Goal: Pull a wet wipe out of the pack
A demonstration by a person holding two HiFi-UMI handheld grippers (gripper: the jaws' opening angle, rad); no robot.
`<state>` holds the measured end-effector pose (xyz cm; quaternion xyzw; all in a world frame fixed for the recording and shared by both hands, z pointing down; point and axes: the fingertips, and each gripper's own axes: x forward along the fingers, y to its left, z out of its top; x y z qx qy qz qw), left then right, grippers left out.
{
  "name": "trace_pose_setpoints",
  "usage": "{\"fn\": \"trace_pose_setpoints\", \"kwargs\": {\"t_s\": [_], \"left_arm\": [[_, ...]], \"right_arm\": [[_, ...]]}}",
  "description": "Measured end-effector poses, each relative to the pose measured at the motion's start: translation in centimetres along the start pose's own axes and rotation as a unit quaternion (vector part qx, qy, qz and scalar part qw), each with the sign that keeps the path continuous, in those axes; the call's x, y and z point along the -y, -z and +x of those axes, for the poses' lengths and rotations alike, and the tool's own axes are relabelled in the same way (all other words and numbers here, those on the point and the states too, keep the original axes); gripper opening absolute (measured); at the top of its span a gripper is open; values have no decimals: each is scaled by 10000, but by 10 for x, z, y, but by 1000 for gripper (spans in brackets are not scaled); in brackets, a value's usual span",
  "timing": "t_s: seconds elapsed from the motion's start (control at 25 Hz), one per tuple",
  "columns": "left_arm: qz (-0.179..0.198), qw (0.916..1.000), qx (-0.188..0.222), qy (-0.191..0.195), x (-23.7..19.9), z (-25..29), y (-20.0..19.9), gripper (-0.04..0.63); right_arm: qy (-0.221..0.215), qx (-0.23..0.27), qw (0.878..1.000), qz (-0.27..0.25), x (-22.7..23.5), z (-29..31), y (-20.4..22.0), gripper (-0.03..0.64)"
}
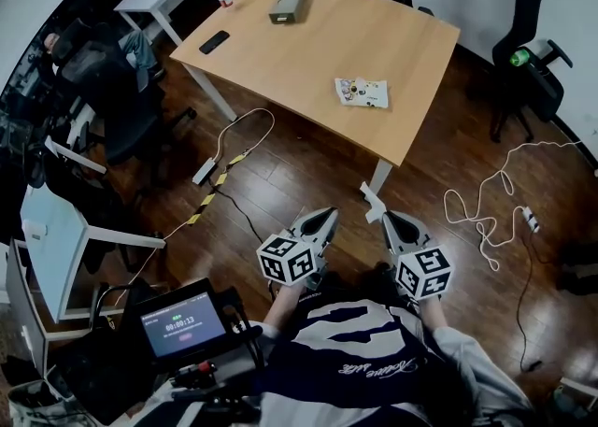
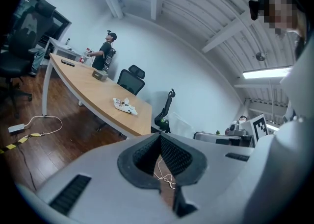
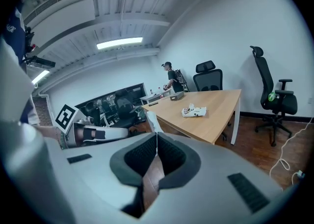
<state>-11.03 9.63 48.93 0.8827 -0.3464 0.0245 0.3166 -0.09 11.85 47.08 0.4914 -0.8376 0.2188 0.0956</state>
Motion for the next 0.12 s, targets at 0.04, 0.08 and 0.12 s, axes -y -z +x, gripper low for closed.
{"fn": "trace_pose_setpoints", "kwargs": {"t_s": [0.04, 0.08, 0.12], "left_arm": [[-1, 10000, -6, 2, 0, 0, 0, 3], [-2, 10000, -12, 3, 0, 0, 0, 3], [-3, 10000, -18, 5, 0, 1, 0, 3]], "right_arm": [[3, -2, 10000, 1, 0, 0, 0, 5], [5, -4, 10000, 2, 0, 0, 0, 5], [8, -6, 10000, 3, 1, 1, 0, 5]]}}
